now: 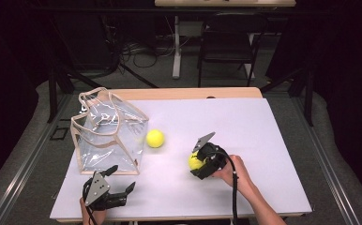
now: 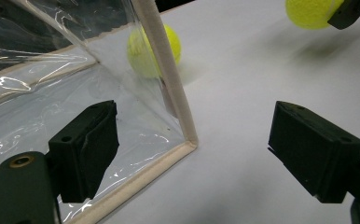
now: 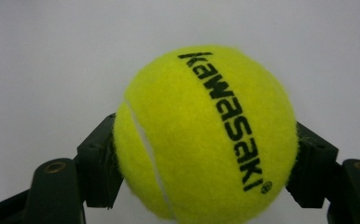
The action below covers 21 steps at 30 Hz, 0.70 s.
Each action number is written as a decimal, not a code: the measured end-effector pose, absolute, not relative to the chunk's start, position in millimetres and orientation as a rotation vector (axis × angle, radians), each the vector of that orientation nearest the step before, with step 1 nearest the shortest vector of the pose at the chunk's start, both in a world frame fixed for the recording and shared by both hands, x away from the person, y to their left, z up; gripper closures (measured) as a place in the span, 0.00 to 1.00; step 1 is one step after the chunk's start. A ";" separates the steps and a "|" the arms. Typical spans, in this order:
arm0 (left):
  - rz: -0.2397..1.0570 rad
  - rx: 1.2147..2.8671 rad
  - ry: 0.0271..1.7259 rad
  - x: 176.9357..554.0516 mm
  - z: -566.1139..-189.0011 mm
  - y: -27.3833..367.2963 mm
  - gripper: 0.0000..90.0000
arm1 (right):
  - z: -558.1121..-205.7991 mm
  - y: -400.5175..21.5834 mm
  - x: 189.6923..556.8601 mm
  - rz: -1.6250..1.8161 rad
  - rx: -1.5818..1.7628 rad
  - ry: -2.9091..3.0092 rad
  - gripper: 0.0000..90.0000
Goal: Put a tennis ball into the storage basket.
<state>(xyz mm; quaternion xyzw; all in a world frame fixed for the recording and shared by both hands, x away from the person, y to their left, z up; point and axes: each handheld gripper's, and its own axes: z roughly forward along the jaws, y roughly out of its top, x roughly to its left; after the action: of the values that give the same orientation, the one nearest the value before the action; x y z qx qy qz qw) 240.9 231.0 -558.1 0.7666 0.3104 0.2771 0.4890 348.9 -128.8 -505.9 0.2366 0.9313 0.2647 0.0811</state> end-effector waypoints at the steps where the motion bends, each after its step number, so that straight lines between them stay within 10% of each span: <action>1: 0.674 1.862 0.756 240.7 -558.1 231.0 0.18 | -505.2 -128.0 348.7 0.792 0.713 2.782 0.29; 21: 0.679 1.863 0.759 240.4 -558.1 231.1 0.18 | -499.8 -121.4 352.7 0.809 0.685 2.769 0.29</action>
<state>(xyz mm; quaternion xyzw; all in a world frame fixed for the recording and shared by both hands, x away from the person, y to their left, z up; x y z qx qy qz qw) 240.4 231.1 -558.1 0.7661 0.3122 0.2791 0.4876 352.7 -121.4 -499.8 0.2302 0.9302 0.2718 0.0884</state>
